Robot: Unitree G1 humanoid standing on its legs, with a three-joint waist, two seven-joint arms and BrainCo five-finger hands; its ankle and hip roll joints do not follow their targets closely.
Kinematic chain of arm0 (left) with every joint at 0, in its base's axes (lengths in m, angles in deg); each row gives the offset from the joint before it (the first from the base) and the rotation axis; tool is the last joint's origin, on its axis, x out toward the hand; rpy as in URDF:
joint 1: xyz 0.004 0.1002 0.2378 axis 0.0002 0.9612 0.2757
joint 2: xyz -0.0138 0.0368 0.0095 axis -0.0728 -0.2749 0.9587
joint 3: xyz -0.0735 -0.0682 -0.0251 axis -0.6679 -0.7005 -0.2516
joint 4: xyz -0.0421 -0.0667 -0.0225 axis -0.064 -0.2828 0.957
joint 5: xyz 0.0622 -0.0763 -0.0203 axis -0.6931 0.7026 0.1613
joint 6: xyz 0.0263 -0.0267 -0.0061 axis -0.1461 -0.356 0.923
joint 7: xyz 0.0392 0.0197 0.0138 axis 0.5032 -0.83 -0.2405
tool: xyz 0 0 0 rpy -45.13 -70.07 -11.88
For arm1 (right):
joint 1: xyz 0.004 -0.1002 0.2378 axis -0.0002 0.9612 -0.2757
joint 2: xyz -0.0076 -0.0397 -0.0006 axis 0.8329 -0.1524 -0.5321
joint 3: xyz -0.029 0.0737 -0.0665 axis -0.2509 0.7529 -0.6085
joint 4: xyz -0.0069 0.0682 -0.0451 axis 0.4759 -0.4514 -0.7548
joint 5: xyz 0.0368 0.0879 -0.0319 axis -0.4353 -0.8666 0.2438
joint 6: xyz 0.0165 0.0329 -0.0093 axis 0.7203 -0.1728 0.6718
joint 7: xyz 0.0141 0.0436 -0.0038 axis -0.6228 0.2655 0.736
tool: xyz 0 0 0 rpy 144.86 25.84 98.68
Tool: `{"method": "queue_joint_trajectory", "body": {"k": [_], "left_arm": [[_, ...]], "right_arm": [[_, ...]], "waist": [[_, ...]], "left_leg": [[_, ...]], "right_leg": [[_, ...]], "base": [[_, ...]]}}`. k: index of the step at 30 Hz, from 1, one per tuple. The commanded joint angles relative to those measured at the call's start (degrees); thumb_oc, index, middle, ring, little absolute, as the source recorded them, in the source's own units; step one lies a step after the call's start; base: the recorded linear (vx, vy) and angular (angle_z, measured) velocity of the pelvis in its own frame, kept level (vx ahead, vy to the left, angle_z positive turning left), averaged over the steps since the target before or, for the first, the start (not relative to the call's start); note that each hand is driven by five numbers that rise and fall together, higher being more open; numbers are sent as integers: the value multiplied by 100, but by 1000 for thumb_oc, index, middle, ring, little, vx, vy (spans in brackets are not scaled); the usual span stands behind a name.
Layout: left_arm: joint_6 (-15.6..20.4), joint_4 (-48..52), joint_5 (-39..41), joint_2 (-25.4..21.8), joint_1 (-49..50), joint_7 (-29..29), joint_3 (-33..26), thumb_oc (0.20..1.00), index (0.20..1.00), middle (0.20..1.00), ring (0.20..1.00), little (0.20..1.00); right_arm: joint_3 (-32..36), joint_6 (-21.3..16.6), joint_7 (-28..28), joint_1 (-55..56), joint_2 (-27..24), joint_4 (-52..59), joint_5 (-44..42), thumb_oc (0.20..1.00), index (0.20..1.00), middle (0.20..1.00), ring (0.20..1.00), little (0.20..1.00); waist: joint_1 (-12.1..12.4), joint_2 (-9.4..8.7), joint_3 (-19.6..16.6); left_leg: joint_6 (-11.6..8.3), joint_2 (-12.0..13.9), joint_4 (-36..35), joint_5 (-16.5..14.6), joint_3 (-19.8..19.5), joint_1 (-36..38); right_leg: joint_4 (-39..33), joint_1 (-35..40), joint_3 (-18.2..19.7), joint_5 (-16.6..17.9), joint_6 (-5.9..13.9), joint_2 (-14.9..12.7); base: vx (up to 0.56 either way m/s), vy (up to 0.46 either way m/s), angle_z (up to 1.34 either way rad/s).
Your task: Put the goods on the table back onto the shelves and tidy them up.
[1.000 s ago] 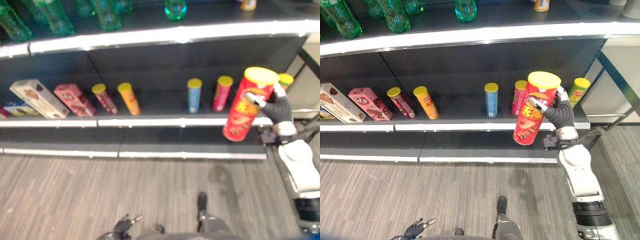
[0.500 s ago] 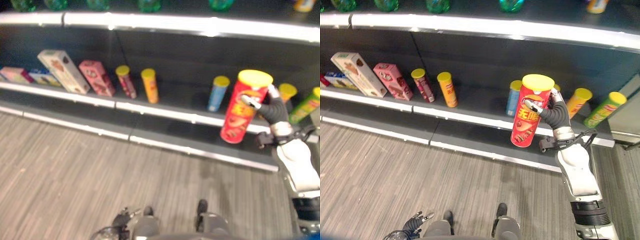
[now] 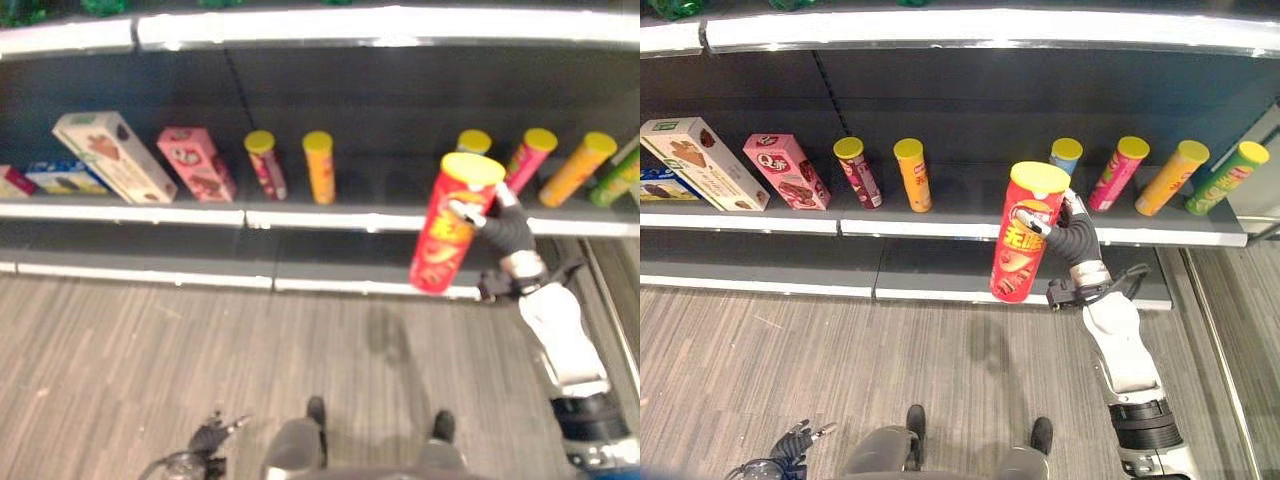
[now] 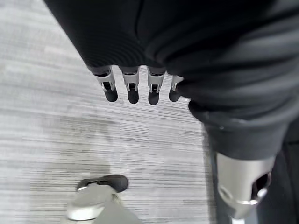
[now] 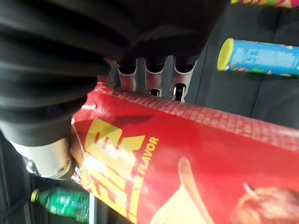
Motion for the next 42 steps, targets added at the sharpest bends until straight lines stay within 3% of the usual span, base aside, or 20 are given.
{"method": "queue_joint_trajectory", "body": {"k": [1, 2, 5, 7, 8, 9, 11, 13, 16, 21, 23, 24, 26, 28, 29, 32, 34, 36, 40, 42], "left_arm": [[83, 50, -100, -3, 211, 6, 38, 1000, 1000, 1000, 1000, 1000], [58, 114, -78, -14, 232, -19, -15, 1000, 1000, 1000, 1000, 1000], [33, 164, 25, 5, 232, -54, -77, 1000, 1000, 1000, 1000, 1000], [47, 165, 79, 63, 188, -73, -73, 1000, 1000, 1000, 1000, 1000], [58, 110, 154, 100, 85, -77, -48, 1000, 1000, 1000, 1000, 1000], [60, 106, 155, 103, 80, -77, -48, 1000, 1000, 1000, 1000, 1000], [57, 44, 77, 118, 10, -31, 67, 1000, 1000, 1000, 1000, 1000], [48, 79, 78, 167, -40, -29, 115, 1000, 1000, 1000, 1000, 1000], [50, 172, 238, 290, -106, 0, 229, 1000, 1000, 1000, 1000, 1000], [35, 153, 217, 366, -114, 38, 376, 1000, 1000, 1000, 1000, 1000], [21, 126, 310, 370, -118, 43, 361, 1000, 1000, 1000, 1000, 1000], [12, 160, 349, 360, -128, 35, 342, 1000, 1000, 1000, 1000, 1000], [-16, 219, 419, 349, -95, 45, 313, 1000, 1000, 1000, 1000, 1000], [-39, 199, 455, 346, -145, 39, 341, 1000, 1000, 1000, 1000, 1000], [-51, 144, 432, 360, -138, 39, 369, 1000, 1000, 1000, 1000, 1000], [-38, 118, 536, 288, -64, -24, 331, 1000, 1000, 1000, 1000, 1000], [-20, 31, 519, 312, -24, 16, 308, 1000, 1000, 1000, 1000, 1000], [-36, 1, 445, 298, -40, 34, 295, 1000, 1000, 1000, 1000, 1000], [-1, 11, 378, 41, -159, -36, 145, 1000, 1000, 1000, 1000, 1000], [-13, -17, 429, -96, -215, -104, 14, 1000, 1000, 1000, 1000, 1000]], "right_arm": [[192, -280, 85, -354, -441, 412, 91, 200, 200, 200, 200, 200], [175, -264, 93, -366, -471, 394, 135, 200, 200, 200, 200, 200], [162, -297, 123, -355, -452, 426, 122, 200, 200, 200, 200, 200], [157, -278, 119, -400, -482, 407, 91, 200, 200, 200, 200, 200], [74, -284, 97, -529, -550, 365, -14, 200, 200, 200, 200, 200], [72, -286, 97, -536, -553, 359, -16, 200, 200, 200, 200, 200], [75, -299, 80, -461, -618, 398, 4, 200, 200, 200, 200, 200], [100, -269, 51, -404, -647, 444, 29, 200, 200, 200, 200, 200], [156, -312, -38, -238, -775, 520, -67, 200, 200, 200, 200, 200], [151, -364, -60, -241, -858, 528, -126, 200, 200, 200, 200, 200], [58, -390, -89, -304, -846, 594, -210, 200, 200, 200, 200, 200], [31, -415, -77, -330, -818, 616, -255, 200, 200, 200, 200, 200], [1, -435, -78, -346, -803, 639, -315, 200, 200, 200, 200, 200], [80, -423, 17, -370, -817, 565, -380, 200, 200, 200, 200, 200], [150, -435, 40, -323, -773, 598, -449, 200, 200, 200, 200, 200], [162, -474, 184, -301, -698, 511, -409, 200, 200, 200, 200, 200], [163, -443, 153, -283, -695, 507, -385, 200, 200, 200, 200, 200], [200, -433, 141, -159, -590, 580, -254, 200, 200, 200, 200, 200], [195, -404, 158, -252, -407, 577, -216, 200, 200, 200, 200, 200], [123, -375, 162, -376, -350, 531, -192, 200, 200, 200, 200, 200]], "waist": [[2, 305, -304], [2, 291, -253], [-37, 309, -111], [-104, 285, -7], [-157, 212, 125], [-162, 228, 131], [-261, 157, 134], [-241, 59, 127], [-320, 131, -1], [-393, 183, -44], [-380, 152, 33], [-342, 127, 126], [-284, 112, 265], [-262, 110, 349], [-248, 107, 272], [5, 201, 199], [25, 230, 107], [53, 225, -3], [109, -12, -9], [84, -64, 87]], "left_leg": [[-156, 234, -499, -41, -585, 145], [-62, 118, -587, -75, -552, 313], [-16, 116, -720, -98, -541, 516], [-20, 100, -814, -114, -613, 636], [-50, 46, -813, -186, -715, 673], [-54, 62, -801, -204, -721, 676], [-82, 29, -799, -304, -930, 764], [-94, -9, -787, -274, -1100, 747], [-295, 310, -920, -131, -1465, 660], [-429, 544, -749, -155, -1601, 564], [-533, 600, 29, -217, -1605, 279], [-579, 544, 555, -56, -1687, 20], [-509, 427, 1470, 84, -1885, -442], [-466, 384, 1507, 105, -1801, -957], [-488, 465, 791, 81, -1697, -1003], [-691, 526, -766, 835, -1977, -1346], [-679, 594, -1174, 800, -1969, -1155], [-637, 555, -905, 959, -1821, -1028], [-372, 332, -398, 580, -1497, -1032], [-197, 255, -263, 421, -1386, -970]], "right_leg": [[226, 187, -124, -21, 676, -293], [659, 18, -170, 209, 627, -373], [967, -238, -85, 38, 542, -134], [687, -467, 64, -229, 498, 276], [-29, -762, 155, -146, 576, 565], [-68, -730, 137, -131, 574, 581], [-561, -644, 620, -186, 616, 857], [-356, -638, 934, -126, 561, 968], [-283, -554, 564, -243, 440, 1129], [-263, -369, 259, -455, 322, 1260], [-249, -187, 184, -658, 188, 1348], [-265, -109, 180, -678, 126, 1370], [-283, 51, 192, -811, -12, 1442], [-353, 221, 172, -976, -13, 1408], [-396, 324, 184, -1058, 46, 1385], [-278, 608, 399, -1455, 105, 1415], [-186, 669, 490, -1537, 162, 1398], [-149, 826, 510, -1475, 295, 1200], [216, 562, 858, -1288, 487, 839], [846, 214, 955, -829, 465, 817]], "base": [[58, 191, -5], [65, 244, -9], [43, 103, -11], [101, -43, -30], [123, -83, -34], [148, -100, -42], [188, -83, 1], [216, -205, 100], [191, -297, 71], [156, -155, 62], [181, -189, 30], [51, -128, 15], [52, -98, 33], [233, 73, 36], [400, 252, 46], [372, 324, 28], [393, 386, -37], [385, 415, -92], [194, 290, -73], [128, 238, -43]]}}
